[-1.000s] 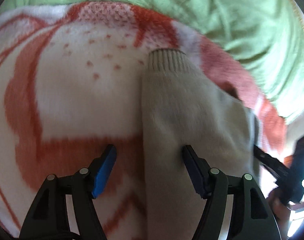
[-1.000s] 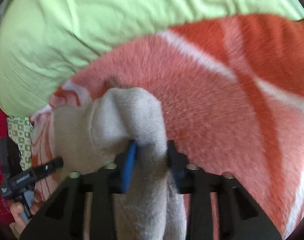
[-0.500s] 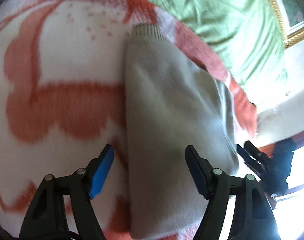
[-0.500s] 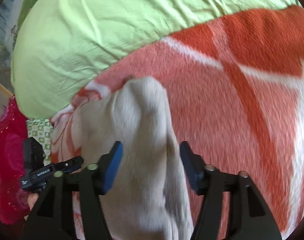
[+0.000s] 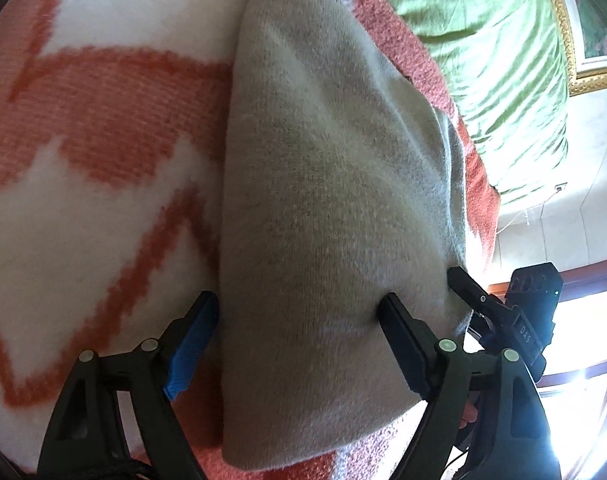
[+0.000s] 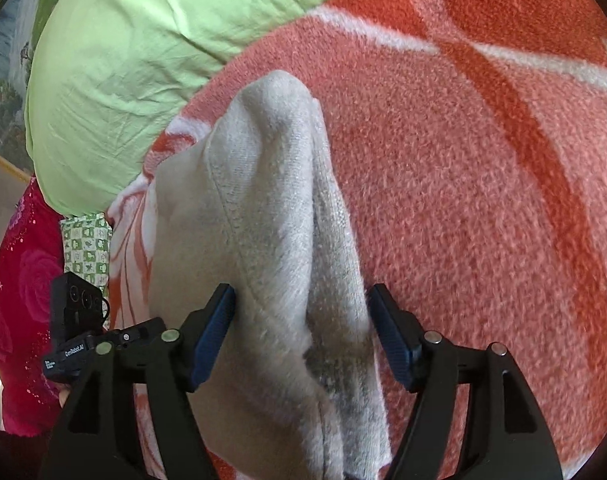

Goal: Fold small clothes

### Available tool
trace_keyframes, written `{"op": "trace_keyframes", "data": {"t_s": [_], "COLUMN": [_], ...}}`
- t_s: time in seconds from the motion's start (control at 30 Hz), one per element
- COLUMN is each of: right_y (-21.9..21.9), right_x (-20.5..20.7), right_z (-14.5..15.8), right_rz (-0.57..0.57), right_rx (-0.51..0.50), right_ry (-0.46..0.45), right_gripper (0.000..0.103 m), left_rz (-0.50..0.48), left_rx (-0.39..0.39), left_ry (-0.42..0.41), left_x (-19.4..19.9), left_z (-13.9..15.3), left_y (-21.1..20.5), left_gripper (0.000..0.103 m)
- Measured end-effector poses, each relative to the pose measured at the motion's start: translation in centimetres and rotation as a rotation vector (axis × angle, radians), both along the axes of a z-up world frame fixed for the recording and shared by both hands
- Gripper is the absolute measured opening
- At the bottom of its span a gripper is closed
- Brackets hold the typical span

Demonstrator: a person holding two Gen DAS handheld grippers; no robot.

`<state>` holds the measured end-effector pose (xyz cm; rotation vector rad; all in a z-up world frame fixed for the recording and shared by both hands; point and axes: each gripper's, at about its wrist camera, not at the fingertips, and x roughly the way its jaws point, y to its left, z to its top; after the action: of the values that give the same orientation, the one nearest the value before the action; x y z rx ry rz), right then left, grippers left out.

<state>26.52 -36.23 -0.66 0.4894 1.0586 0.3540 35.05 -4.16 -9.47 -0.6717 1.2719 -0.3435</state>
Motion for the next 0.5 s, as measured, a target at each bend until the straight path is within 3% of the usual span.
{"op": "trace_keyframes", "data": {"t_s": [0.17, 0.2, 0.27, 0.3, 0.4, 0.5], "right_y": [-0.3, -0.3, 0.1, 0.3, 0.5, 1.1], "right_x": [1.0, 1.1, 1.3, 1.3, 0.4, -0.8], "right_z": [-1.1, -1.2, -1.3, -1.7, -1.1, 0.3], "right_rz": [0.033, 0.029, 0.057, 0.065, 0.021, -0.005], "right_rx": [0.041, 0.05, 0.083, 0.131, 0.149, 0.166], "right_ry": [0.022, 0.025, 0.032, 0.055, 0.046, 0.016], "right_gripper": [0.079, 0.079, 0.063, 0.042, 0.035, 0.031], "left_rz": [-0.013, -0.016, -0.027, -0.032, -0.043, -0.035], "left_rx": [-0.002, 0.004, 0.013, 0.02, 0.004, -0.004], "left_ry": [-0.002, -0.012, -0.026, -0.035, -0.066, -0.098], "left_x": [1.2, 1.5, 1.6, 1.7, 1.5, 1.0], "left_z": [-1.2, -1.3, -1.3, -1.3, -0.4, 0.9], "left_y": [-1.6, -2.0, -2.3, -2.6, -2.6, -2.1], "left_gripper": [0.083, 0.079, 0.068, 0.062, 0.05, 0.045]}}
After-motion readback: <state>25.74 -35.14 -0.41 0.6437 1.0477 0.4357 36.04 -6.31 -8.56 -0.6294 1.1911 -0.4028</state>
